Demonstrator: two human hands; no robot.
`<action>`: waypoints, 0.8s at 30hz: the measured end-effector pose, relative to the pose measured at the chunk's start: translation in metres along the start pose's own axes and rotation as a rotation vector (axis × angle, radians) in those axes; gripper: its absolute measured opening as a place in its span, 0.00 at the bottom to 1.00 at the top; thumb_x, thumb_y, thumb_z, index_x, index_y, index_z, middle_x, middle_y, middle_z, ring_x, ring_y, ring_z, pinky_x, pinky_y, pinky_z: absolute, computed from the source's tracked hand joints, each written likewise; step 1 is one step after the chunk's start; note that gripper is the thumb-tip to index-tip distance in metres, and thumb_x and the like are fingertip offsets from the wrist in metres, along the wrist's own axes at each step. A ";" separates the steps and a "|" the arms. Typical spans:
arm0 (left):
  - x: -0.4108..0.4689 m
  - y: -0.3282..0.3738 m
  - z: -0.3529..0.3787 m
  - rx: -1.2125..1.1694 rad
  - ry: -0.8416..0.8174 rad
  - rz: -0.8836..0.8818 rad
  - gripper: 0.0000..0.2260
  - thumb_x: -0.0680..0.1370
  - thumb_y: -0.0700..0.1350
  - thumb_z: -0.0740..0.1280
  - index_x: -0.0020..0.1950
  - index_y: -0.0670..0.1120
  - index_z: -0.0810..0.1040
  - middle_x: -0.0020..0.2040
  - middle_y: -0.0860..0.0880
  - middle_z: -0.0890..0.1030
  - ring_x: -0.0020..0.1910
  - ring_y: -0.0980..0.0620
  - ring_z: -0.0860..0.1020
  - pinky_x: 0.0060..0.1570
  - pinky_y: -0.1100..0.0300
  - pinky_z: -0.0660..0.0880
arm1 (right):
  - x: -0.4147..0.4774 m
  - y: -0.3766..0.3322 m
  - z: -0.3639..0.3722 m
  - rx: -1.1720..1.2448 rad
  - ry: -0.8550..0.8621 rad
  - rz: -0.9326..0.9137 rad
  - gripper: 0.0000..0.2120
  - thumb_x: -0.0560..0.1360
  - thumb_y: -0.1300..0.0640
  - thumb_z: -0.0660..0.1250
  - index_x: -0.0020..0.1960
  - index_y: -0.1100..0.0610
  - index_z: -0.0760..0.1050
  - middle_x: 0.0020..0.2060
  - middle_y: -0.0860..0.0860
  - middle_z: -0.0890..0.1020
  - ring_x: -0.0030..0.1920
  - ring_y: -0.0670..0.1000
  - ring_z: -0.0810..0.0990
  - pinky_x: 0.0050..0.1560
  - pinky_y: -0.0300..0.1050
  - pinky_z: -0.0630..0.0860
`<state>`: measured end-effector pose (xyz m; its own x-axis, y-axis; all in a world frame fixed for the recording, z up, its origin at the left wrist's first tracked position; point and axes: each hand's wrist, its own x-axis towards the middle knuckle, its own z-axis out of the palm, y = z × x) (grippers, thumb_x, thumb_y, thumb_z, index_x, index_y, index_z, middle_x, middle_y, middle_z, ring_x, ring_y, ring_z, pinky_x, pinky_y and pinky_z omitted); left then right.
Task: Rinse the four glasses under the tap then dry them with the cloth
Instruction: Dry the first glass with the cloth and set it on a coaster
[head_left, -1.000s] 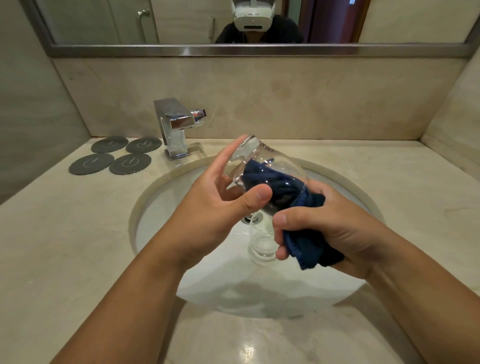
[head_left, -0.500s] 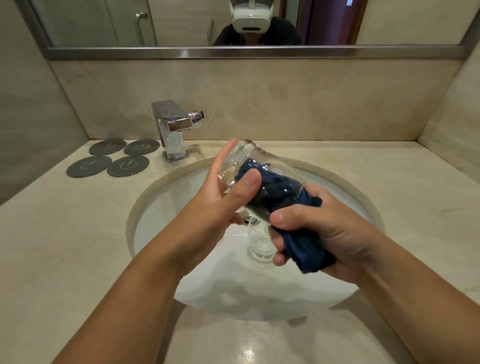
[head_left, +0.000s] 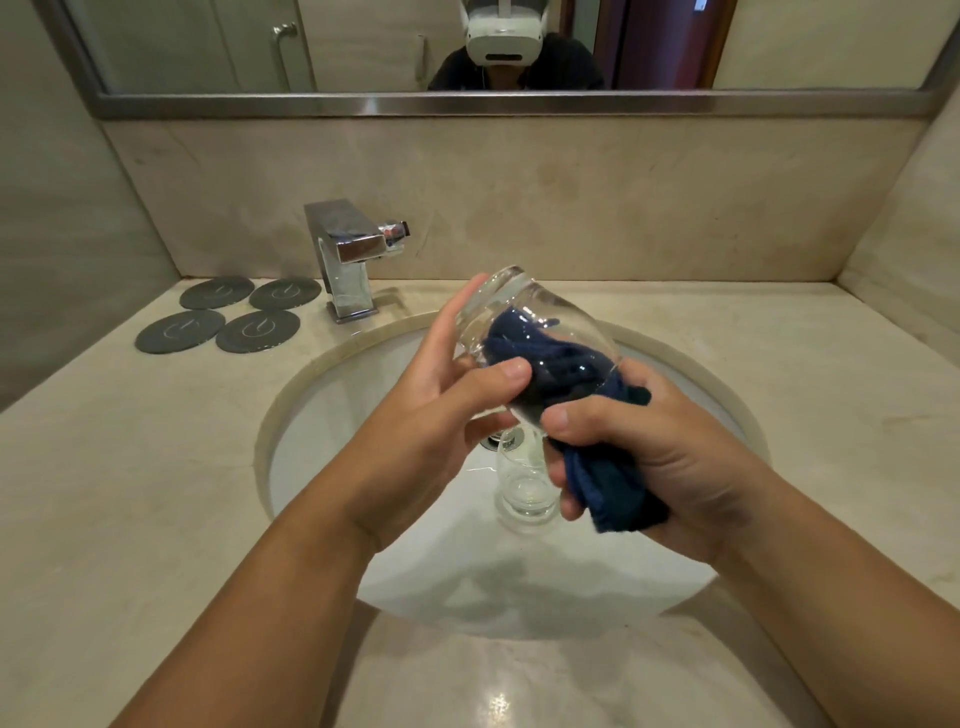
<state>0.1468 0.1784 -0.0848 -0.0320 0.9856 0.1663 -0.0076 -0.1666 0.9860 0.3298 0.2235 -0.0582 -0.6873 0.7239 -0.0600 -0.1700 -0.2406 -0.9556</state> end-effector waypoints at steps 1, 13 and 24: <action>0.000 0.000 0.001 0.008 0.014 -0.020 0.41 0.74 0.61 0.74 0.84 0.60 0.61 0.71 0.48 0.82 0.71 0.45 0.80 0.75 0.33 0.69 | -0.001 0.000 0.003 -0.077 0.018 -0.031 0.16 0.68 0.67 0.74 0.49 0.50 0.87 0.32 0.56 0.81 0.29 0.52 0.81 0.28 0.45 0.79; 0.001 0.000 0.001 0.035 0.017 0.010 0.55 0.65 0.67 0.81 0.85 0.52 0.59 0.72 0.45 0.81 0.69 0.42 0.81 0.74 0.33 0.72 | 0.000 0.000 -0.002 0.035 -0.070 -0.008 0.21 0.65 0.66 0.75 0.57 0.57 0.85 0.34 0.56 0.79 0.29 0.51 0.79 0.27 0.44 0.79; 0.003 -0.003 0.010 -0.041 0.056 -0.051 0.30 0.75 0.58 0.74 0.73 0.51 0.70 0.61 0.47 0.87 0.61 0.47 0.86 0.62 0.47 0.83 | 0.001 0.007 0.009 -0.243 0.008 -0.078 0.12 0.74 0.67 0.75 0.52 0.54 0.86 0.34 0.59 0.82 0.32 0.55 0.82 0.40 0.56 0.81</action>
<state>0.1564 0.1818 -0.0872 -0.0864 0.9898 0.1136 -0.0516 -0.1183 0.9916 0.3220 0.2168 -0.0628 -0.6730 0.7394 0.0156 -0.0469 -0.0217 -0.9987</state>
